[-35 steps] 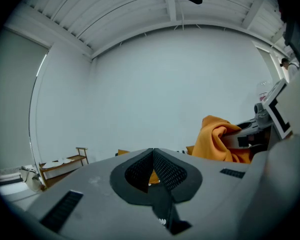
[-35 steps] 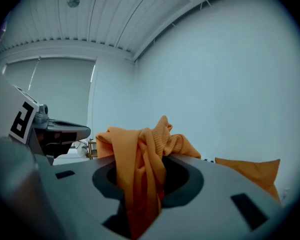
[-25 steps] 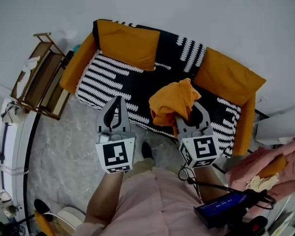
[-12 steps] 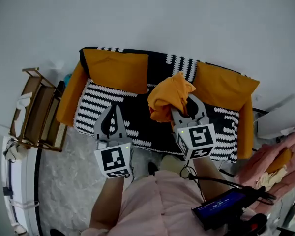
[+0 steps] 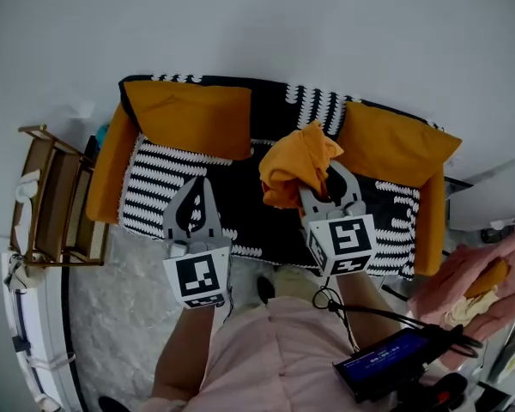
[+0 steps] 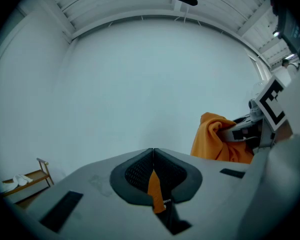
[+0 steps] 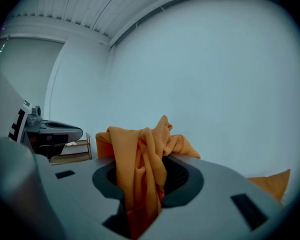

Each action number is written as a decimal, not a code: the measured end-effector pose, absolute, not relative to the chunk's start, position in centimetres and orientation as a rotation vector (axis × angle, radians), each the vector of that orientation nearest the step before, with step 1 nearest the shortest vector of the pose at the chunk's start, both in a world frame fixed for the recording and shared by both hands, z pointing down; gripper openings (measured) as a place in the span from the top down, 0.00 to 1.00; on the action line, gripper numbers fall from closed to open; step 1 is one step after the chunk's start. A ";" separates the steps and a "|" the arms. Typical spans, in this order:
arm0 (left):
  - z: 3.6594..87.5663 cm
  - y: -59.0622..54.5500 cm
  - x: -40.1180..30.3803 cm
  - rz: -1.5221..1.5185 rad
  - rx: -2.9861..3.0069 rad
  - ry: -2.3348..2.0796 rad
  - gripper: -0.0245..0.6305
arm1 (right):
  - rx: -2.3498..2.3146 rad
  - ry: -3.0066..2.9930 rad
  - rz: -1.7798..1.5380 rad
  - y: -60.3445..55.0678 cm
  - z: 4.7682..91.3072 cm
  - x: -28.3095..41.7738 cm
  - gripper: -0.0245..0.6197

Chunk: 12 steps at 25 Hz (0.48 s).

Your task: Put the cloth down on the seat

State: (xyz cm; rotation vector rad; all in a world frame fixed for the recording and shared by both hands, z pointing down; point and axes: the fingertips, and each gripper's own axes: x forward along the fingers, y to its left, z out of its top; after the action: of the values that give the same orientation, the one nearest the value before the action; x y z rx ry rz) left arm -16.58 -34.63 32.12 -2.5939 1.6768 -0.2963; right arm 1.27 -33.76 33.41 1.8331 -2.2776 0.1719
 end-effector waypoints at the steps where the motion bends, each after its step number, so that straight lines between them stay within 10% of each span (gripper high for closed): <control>1: 32.7 -35.4 -16.4 -0.313 -2.601 1.673 0.95 | 1.829 -2.268 0.190 -34.5 34.2 1.5 0.76; 12: 41.4 -43.3 -13.0 -0.451 -2.703 1.690 0.95 | 1.751 -2.166 0.373 -41.8 44.6 4.8 0.75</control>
State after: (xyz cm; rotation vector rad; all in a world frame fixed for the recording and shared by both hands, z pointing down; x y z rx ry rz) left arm -13.02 -43.29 41.43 -2.7026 1.6899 -0.4514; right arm 4.84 -41.78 44.58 1.7505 -2.1657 0.3734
